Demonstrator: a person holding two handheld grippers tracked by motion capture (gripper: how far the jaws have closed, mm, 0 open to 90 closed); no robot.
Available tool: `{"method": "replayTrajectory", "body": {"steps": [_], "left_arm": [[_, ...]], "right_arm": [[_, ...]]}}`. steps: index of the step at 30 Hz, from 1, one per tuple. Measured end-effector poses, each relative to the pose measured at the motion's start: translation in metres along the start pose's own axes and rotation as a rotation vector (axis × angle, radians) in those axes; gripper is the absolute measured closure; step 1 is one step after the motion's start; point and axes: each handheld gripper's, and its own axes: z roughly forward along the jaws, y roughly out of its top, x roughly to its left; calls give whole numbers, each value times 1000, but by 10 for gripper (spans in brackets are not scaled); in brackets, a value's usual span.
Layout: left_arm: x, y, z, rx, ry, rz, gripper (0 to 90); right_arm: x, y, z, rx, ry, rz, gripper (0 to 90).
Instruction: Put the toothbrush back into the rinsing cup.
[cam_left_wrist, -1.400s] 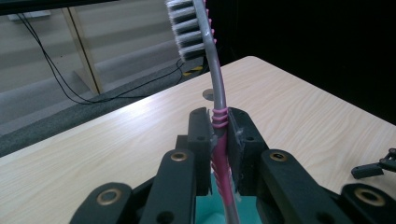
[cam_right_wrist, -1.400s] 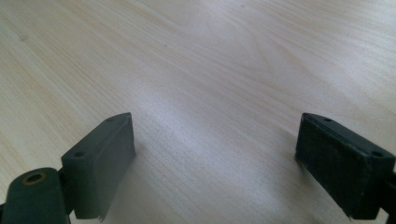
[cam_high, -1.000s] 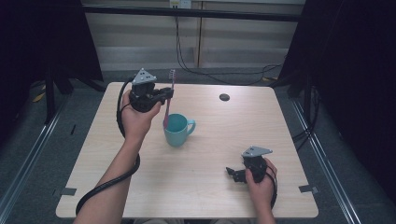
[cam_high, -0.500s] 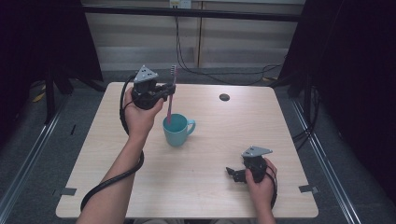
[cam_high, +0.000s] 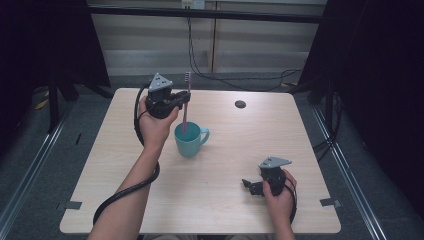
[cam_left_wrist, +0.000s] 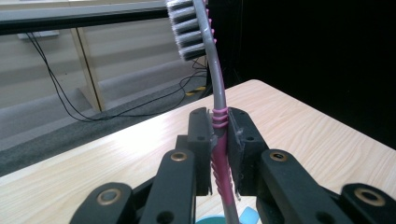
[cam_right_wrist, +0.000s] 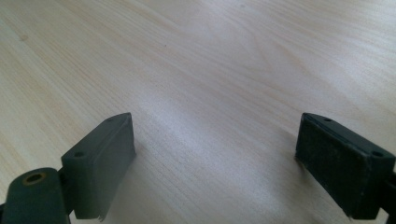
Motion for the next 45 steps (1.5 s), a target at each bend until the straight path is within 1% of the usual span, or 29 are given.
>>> {"method": "replayTrajectory", "body": {"steps": [5, 9, 10, 12, 15, 23, 31, 33, 34, 35, 36, 38, 40, 45], "left_arm": [[1, -2, 3, 0, -2, 1, 808], [1, -5, 5, -2, 2, -9, 808], [1, -6, 6, 2, 3, -1, 808], [1, -7, 7, 6, -1, 2, 808], [3, -11, 9, 2, -5, -12, 807], [5, -18, 12, 6, -6, -16, 807], [7, -21, 16, 1, 0, -23, 807], [7, -23, 17, 4, 5, -21, 807], [7, -25, 18, 7, 16, -19, 807], [7, -25, 18, 7, 16, -19, 807], [7, -27, 19, 6, 13, -27, 807], [7, -29, 21, 7, 16, -22, 807], [7, -30, 22, 8, 14, -29, 807], [7, -35, 24, 13, 22, -27, 807]], "right_arm": [[0, 0, 0, 0, 0, 0, 112], [0, 0, 0, 0, 1, 0, 112], [0, 0, 0, 0, 1, 0, 112], [0, 0, 0, 0, 1, 0, 112], [0, 0, 0, 0, 1, 0, 112], [0, 0, 0, -1, 0, -1, 112], [1, 1, 1, 3, 0, 3, 111], [1, 1, 1, 4, -1, 5, 112], [0, 1, 1, 2, 0, -1, 112], [0, 1, 1, 2, 0, -1, 112], [0, 1, 1, 1, 0, -3, 112], [0, 1, 1, 1, 1, -2, 111], [0, 1, 1, 1, 1, -2, 112], [1, 2, 2, 1, 1, -2, 112]]}}
